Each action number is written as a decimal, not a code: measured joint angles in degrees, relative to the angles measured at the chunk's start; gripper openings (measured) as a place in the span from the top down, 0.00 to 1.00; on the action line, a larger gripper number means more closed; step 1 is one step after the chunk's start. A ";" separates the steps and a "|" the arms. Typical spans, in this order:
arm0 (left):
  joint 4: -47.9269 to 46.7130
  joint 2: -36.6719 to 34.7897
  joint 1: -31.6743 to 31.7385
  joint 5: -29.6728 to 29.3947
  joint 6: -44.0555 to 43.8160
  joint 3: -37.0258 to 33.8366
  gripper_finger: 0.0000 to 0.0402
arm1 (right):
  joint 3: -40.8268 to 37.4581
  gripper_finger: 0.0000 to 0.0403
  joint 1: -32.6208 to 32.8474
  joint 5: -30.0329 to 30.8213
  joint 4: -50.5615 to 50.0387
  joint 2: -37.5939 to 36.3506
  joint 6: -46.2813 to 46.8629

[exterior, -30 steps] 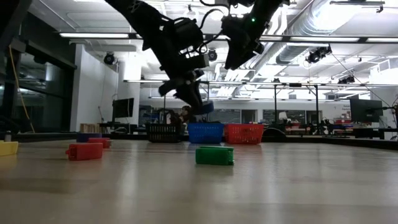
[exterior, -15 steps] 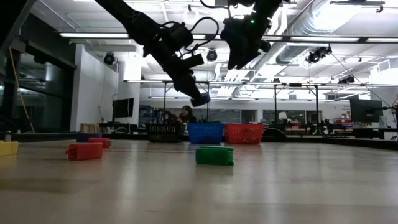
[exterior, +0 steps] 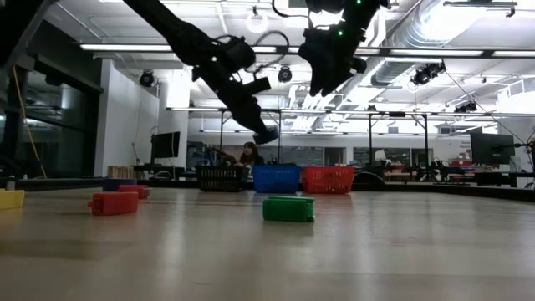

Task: Pick and place Stapler, Stapler remover, tape
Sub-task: Put the bottom dark blue tape into the blue bin

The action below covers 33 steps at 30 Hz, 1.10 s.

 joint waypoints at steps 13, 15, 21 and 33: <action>-26.77 17.50 1.40 2.51 2.52 29.13 0.90 | 0.00 0.50 -1.55 -2.31 -2.46 0.00 1.30; -29.68 19.67 1.25 1.50 3.84 33.19 0.90 | 0.00 0.50 -1.55 -2.24 -2.56 0.00 1.31; -32.32 23.40 1.11 2.74 2.49 39.19 0.90 | 0.00 0.50 -1.94 -2.02 -3.33 0.00 1.28; -32.85 24.55 1.43 2.26 0.76 39.62 0.90 | 0.00 0.50 -3.49 -2.12 -4.68 0.00 0.87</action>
